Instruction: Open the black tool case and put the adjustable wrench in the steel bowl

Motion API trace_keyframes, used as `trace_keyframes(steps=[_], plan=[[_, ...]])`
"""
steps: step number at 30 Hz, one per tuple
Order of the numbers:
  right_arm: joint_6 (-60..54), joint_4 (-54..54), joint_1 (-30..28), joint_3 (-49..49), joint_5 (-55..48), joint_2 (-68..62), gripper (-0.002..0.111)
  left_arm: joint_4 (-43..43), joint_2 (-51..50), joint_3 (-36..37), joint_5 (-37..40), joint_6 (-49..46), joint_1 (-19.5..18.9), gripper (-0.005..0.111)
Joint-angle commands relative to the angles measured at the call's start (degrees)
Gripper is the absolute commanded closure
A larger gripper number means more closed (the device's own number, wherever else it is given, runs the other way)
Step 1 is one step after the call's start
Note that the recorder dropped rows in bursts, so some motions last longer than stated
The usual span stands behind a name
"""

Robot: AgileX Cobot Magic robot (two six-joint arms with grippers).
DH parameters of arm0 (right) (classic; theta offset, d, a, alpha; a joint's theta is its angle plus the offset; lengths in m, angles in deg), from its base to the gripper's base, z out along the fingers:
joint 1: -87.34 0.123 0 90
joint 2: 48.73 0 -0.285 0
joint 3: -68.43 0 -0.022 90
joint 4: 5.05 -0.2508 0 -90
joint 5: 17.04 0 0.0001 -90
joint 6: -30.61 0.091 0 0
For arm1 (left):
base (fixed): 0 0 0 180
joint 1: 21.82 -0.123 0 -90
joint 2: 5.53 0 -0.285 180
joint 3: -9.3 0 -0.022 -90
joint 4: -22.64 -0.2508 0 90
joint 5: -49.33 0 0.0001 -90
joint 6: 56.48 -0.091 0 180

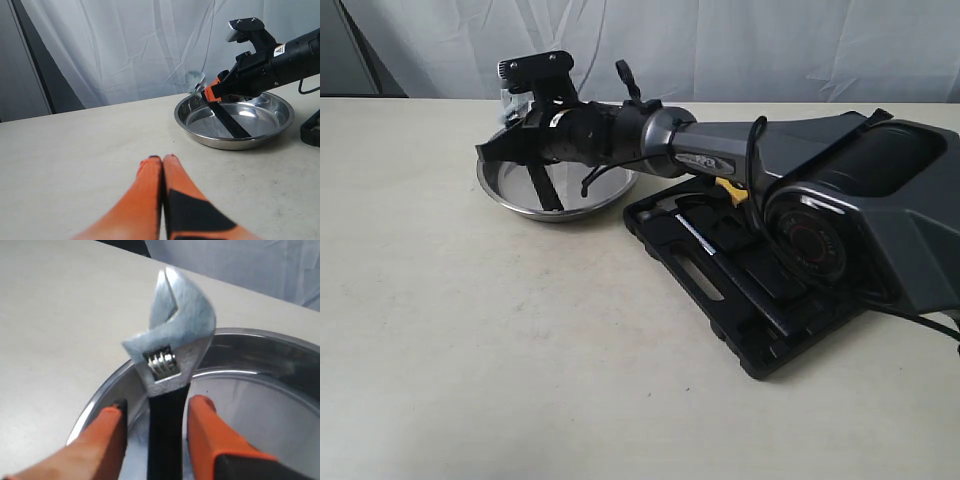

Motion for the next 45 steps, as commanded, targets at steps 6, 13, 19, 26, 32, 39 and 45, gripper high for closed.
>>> trace_keyframes(steps=[6,13,19,26,32,39,45], plan=[[0.0,-0.2,-0.3,0.6,-0.5,2.1,0.070,0.1,-0.2,-0.1,-0.3,0.1,0.1,0.106],[0.0,0.5,-0.3,0.6,-13.3,8.8,0.108,0.1,-0.2,-0.1,-0.3,0.1,0.1,0.106],[0.0,4.0,1.3,-6.8,-16.9,17.9,0.109,0.1,-0.2,-0.1,-0.3,0.1,0.1,0.106],[0.0,2.9,2.9,-34.8,-6.0,38.5,0.109,0.1,-0.2,-0.1,-0.3,0.1,0.1,0.106],[0.0,-6.2,3.2,-59.1,-1.5,61.0,0.109,0.1,-0.2,-0.1,-0.3,0.1,0.1,0.106],[0.0,-8.5,3.2,-68.6,-5.8,79.7,0.109,0.1,-0.2,-0.1,-0.3,0.1,0.1,0.106],[0.0,-9.2,3.2,-68.6,-5.9,87.1,0.109,0.1,-0.2,-0.1,-0.3,0.1,0.1,0.106]])
